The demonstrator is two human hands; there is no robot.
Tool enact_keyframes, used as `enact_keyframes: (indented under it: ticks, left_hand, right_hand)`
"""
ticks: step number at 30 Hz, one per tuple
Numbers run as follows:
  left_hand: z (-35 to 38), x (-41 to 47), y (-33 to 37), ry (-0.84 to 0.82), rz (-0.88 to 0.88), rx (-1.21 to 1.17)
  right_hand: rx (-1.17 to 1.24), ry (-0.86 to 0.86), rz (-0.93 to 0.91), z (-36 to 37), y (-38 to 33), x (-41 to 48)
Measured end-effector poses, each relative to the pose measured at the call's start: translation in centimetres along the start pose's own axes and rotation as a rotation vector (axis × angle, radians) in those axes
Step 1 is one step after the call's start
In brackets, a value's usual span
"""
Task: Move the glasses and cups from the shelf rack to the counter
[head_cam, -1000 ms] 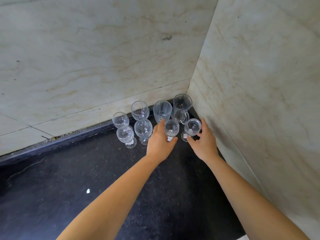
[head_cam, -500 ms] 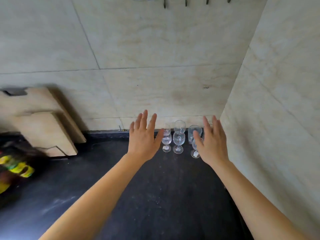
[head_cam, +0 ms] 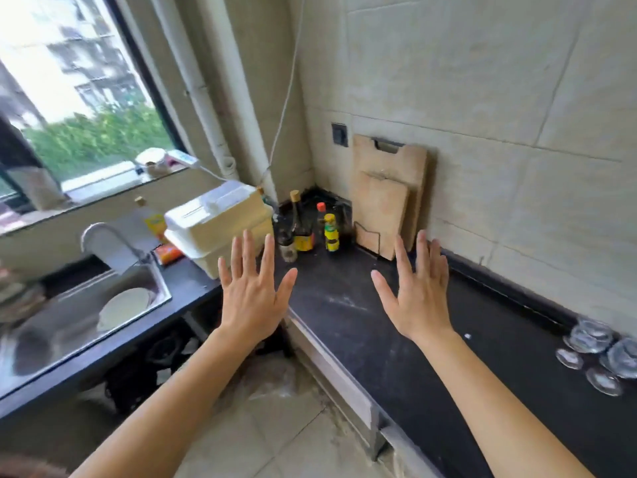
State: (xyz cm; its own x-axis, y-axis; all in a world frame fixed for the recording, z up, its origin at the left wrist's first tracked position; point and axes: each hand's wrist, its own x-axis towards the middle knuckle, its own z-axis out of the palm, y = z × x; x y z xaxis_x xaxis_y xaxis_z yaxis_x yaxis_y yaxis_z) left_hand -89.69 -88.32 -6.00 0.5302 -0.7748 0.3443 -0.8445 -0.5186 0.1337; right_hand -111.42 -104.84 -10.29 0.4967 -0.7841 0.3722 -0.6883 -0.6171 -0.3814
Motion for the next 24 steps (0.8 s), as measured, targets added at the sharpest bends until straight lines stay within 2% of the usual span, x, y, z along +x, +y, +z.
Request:
enact_keyframes:
  ticks: [10, 18, 24]
  left_hand:
    - [-10.0, -9.8, -26.8, 0.169, -0.389, 0.062]
    - [-15.9, -16.9, -48.1, 0.219, -0.562, 0.132]
    - [-19.3, -21.0, -59.7, 0.250, -0.692, 0.185]
  right_hand:
    - [0.169, -0.066, -0.447, 9.2, -30.1, 0.8]
    - [0.287, -0.078, -0.706, 16.9, -54.5, -2.9]
    - [0.342, -0.148, -0.845, 22.2, -68.8, -4.9]
